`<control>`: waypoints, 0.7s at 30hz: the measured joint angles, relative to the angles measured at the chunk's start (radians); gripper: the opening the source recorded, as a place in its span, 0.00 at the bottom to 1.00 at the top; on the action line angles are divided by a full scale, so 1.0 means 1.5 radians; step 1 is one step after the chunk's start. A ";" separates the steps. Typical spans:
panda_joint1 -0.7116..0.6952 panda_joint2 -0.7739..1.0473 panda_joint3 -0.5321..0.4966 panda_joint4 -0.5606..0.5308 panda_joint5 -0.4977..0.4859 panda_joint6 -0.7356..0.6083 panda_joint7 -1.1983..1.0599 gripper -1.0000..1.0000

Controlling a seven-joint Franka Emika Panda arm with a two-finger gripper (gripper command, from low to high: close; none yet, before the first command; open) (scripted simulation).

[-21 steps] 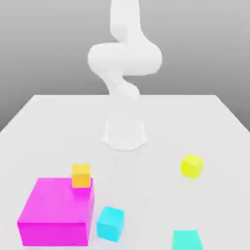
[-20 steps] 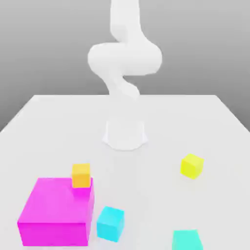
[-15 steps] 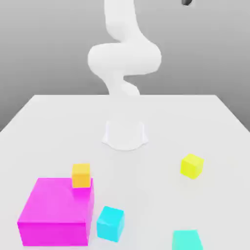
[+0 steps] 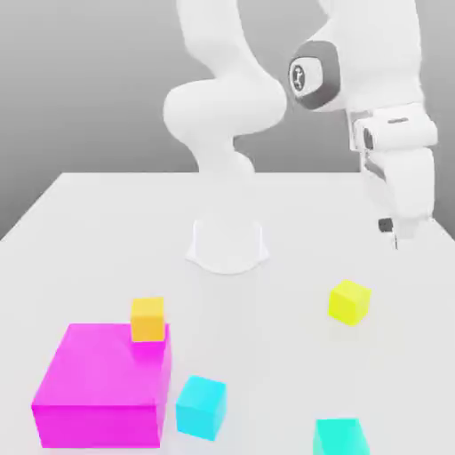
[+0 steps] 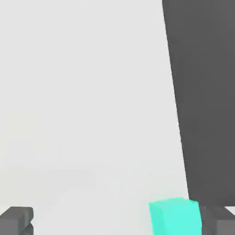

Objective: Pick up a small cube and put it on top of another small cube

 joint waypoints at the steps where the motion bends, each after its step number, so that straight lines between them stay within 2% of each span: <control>1: 0.018 0.013 0.001 -0.015 -0.001 0.012 -0.031 0.50; 9: 0.148 0.118 0.005 -0.124 -0.011 0.106 -0.261 0.50; 17: 0.180 0.218 0.009 -0.106 0.088 0.184 -0.352 0.50; 21: 0.155 0.269 0.047 -0.097 0.145 0.226 -0.394 0.50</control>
